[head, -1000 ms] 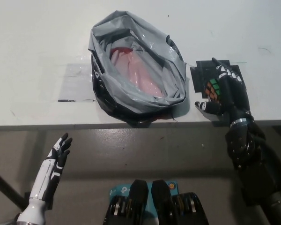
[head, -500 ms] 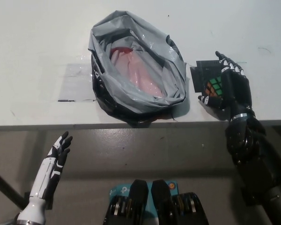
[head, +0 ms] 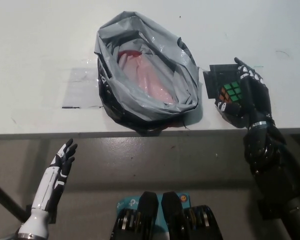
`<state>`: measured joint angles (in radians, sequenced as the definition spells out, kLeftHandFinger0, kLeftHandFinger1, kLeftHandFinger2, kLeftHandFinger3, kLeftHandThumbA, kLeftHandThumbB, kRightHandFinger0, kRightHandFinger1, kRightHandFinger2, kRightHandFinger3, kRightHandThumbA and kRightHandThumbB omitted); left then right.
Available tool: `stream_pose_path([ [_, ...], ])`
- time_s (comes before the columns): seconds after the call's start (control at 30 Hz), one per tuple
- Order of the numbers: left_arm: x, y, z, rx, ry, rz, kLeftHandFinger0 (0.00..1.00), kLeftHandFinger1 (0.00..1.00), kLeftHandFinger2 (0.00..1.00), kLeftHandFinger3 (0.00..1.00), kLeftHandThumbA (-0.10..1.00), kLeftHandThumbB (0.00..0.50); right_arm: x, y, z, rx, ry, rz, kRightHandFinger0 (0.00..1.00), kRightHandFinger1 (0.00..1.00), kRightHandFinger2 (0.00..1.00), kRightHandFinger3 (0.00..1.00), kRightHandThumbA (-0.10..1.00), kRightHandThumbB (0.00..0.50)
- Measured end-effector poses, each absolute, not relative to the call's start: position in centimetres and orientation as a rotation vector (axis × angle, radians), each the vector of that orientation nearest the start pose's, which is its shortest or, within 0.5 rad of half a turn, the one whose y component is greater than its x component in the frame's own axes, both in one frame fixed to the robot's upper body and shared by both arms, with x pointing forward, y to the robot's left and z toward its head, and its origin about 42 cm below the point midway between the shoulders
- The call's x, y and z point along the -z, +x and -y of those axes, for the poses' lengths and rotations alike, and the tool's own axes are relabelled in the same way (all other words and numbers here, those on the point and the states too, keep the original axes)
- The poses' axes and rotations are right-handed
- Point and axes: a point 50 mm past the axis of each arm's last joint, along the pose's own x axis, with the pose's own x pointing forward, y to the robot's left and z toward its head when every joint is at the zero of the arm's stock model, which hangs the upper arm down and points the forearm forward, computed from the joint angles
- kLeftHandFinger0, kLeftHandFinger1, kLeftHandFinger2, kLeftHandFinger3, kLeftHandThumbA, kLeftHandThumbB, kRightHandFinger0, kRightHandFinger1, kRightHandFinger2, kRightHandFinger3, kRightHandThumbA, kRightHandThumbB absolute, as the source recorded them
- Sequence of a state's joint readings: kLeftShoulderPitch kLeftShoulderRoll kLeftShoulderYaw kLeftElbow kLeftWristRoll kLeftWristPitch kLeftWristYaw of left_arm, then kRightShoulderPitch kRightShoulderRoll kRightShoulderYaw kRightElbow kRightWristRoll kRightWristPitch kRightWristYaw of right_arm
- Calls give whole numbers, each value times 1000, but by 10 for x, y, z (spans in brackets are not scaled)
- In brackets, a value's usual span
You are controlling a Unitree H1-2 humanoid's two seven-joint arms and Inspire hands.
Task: Use the right hand to pick up a rubix's cube and place it into a plastic bag and lift the bag
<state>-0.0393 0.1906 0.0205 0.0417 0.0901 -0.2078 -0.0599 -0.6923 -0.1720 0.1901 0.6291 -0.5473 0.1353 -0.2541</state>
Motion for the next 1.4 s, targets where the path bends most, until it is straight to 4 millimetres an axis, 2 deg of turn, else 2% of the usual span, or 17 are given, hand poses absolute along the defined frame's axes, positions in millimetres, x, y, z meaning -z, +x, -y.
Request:
stream_pose_path([
  [0.3,-116,297,-272,70,286,200,1000,1000,1000,1000,1000,245,-194,500,201,57,-855,-24,981,1000,1000,1000,796,500],
  [0.33,-116,297,-272,70,286,200,1000,1000,1000,1000,1000,244,-196,502,200,47,-859,-41,917,1000,1000,1000,793,500],
  [0.4,-116,297,-272,70,286,200,1000,1000,1000,1000,1000,245,-198,503,199,38,-863,-56,640,1000,1000,1000,722,500],
  [0.43,-116,297,-272,70,286,200,1000,1000,1000,1000,1000,245,-200,504,198,30,-870,-74,640,1000,1000,1000,722,500],
  [0.5,-116,297,-271,70,286,202,1000,1000,1000,1000,1000,232,-203,507,197,17,-877,-96,403,721,1000,1000,613,470],
  [0.57,-117,298,-271,71,286,204,1000,1000,1000,1000,1000,234,-204,508,197,11,-879,-109,345,541,729,1000,477,415],
  [0.6,-118,298,-271,71,286,205,1000,1000,1000,1000,1000,236,-205,509,196,10,-879,-112,248,395,541,855,340,360],
  [0.63,-118,299,-271,71,286,206,1000,1000,1000,1000,1000,236,-206,511,196,11,-878,-114,248,395,541,855,340,360],
  [0.67,-118,299,-271,71,286,207,1000,1000,1000,1000,1000,231,-207,512,197,12,-878,-118,79,233,397,639,153,342],
  [0.7,-118,300,-271,71,286,208,1000,1000,1000,1000,1000,230,-207,513,197,13,-877,-121,16,110,303,450,-37,320],
  [0.73,-119,300,-271,71,287,210,1000,1000,1000,1000,1000,232,-208,515,198,18,-869,-126,3,48,282,343,-87,285],
  [0.77,-119,300,-271,71,288,211,1000,1000,1000,1000,1000,231,-208,516,200,26,-854,-125,0,108,431,365,-99,248],
  [0.83,-120,301,-271,71,288,212,1000,1000,1000,1000,1000,229,-206,517,201,37,-832,-123,0,221,654,536,-100,228],
  [0.93,-120,302,-271,71,288,215,1000,1000,1000,1000,1000,218,-202,519,206,56,-791,-115,0,388,855,791,-100,232],
  [1.07,-122,303,-270,72,288,219,1000,1000,1000,1000,1000,209,-199,520,210,77,-746,-95,16,450,879,828,-100,222],
  [1.2,-123,305,-270,72,289,225,1000,1000,1000,1000,1000,198,-197,520,209,101,-709,-74,9,436,823,723,-100,200],
  [1.4,-125,306,-270,73,290,229,1000,1000,1000,1000,1000,183,-188,520,211,172,-501,-88,0,412,802,788,-100,164],
])
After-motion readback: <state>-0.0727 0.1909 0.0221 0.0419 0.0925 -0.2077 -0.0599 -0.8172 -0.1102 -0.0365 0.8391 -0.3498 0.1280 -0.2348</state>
